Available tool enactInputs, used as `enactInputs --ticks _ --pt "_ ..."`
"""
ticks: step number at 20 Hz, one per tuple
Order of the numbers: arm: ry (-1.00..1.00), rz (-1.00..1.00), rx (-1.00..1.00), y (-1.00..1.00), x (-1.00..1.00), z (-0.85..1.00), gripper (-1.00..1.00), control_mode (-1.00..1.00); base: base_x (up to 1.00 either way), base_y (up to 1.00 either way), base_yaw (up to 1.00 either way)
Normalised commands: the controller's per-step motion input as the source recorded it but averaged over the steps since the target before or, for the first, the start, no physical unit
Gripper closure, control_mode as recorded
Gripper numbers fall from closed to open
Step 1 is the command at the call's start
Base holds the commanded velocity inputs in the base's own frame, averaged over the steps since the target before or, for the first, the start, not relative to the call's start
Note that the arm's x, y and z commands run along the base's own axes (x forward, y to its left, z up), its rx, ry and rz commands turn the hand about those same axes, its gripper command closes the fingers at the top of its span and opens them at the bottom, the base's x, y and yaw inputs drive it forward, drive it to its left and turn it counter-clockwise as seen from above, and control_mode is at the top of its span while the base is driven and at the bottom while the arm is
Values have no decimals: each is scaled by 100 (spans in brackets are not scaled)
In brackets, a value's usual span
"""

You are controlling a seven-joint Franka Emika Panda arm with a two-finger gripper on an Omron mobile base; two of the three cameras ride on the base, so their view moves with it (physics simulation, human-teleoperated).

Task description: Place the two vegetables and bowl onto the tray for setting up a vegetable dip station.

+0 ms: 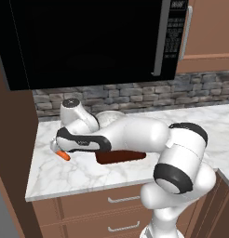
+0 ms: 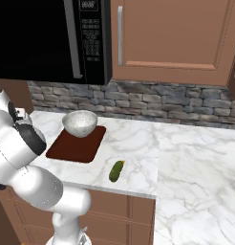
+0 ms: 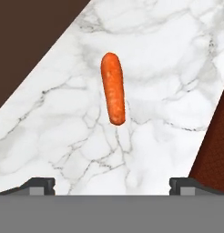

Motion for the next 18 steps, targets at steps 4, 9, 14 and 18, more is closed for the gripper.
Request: enactInputs --ticks 4,9,14,18 --pt "0 3 0 7 21 -18 -100 -100 0 0 0" --pt "0 2 0 10 31 -19 -100 -100 0 0 0" --pt "0 0 0 19 35 -23 -100 -100 0 0 0" --pt "0 0 0 26 24 -20 -100 -100 0 0 0"
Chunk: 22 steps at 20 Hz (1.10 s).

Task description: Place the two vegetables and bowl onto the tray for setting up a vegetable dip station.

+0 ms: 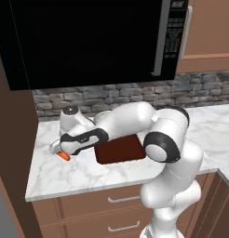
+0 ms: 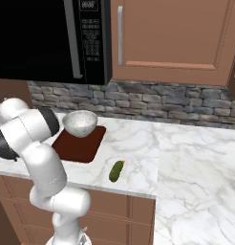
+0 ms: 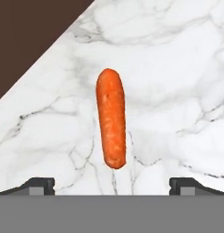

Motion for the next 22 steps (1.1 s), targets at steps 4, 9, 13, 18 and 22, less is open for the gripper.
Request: enactInputs --ticks 4,9,13,18,22 --pt "0 0 0 34 18 -18 -100 -100 0 0 0" --pt "0 0 0 29 24 -15 -100 -100 0 0 0" --pt "2 0 0 12 23 -14 -100 -100 0 0 0" --pt "3 0 0 3 22 -15 -100 -100 0 0 0" --pt "6 0 0 1 20 -15 -100 -100 0 0 0"
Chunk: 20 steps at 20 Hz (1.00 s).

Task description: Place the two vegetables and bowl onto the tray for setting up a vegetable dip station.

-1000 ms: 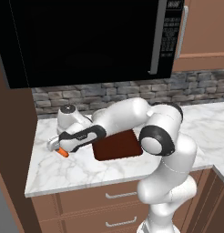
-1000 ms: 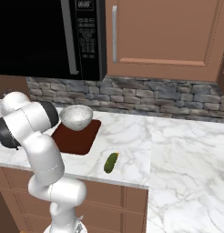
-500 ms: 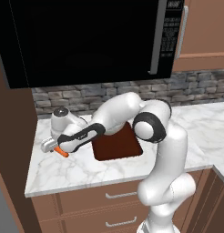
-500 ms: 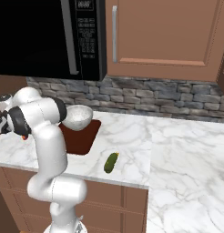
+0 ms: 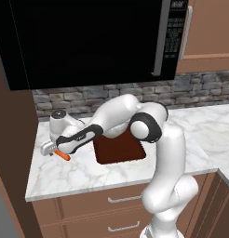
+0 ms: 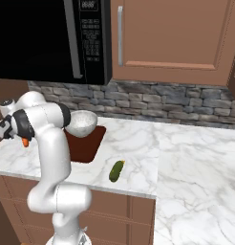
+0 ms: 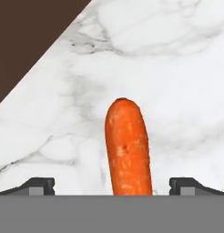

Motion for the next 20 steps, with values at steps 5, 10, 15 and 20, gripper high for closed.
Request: enactInputs --ticks 5,10,15,20 --pt "6 0 0 0 18 -15 -100 -100 0 0 0" --pt "4 0 0 0 15 -16 -100 -100 0 0 0" --pt "1 0 0 5 8 -18 -100 -100 0 0 0" --pt "1 0 0 14 0 -21 100 -100 0 0 0"
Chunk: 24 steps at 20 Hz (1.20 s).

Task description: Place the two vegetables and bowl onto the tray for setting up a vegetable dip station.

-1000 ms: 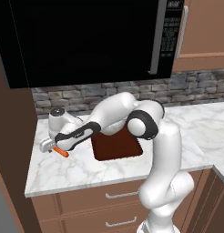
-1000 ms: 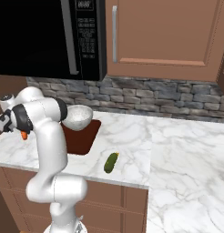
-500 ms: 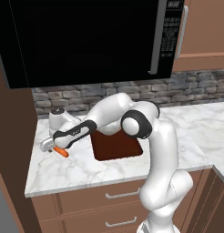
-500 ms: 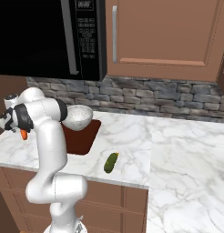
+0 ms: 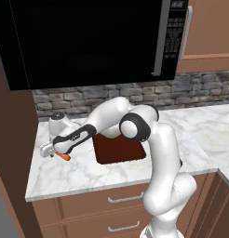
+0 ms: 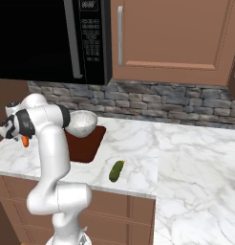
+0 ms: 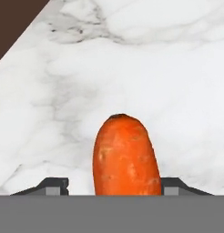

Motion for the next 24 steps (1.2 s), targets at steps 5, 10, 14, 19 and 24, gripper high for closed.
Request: enactInputs --ticks 5,10,14,19,24 --pt "1 -1 0 7 0 -14 100 -100 0 0 0" --pt "0 -5 0 -1 -11 10 100 -100 0 0 0" --pt "0 0 0 -3 -27 23 100 -100 0 0 0" --pt "-2 7 0 -20 -36 22 100 -100 0 0 0" --pt "-7 17 -1 -33 -40 17 100 -100 0 0 0"
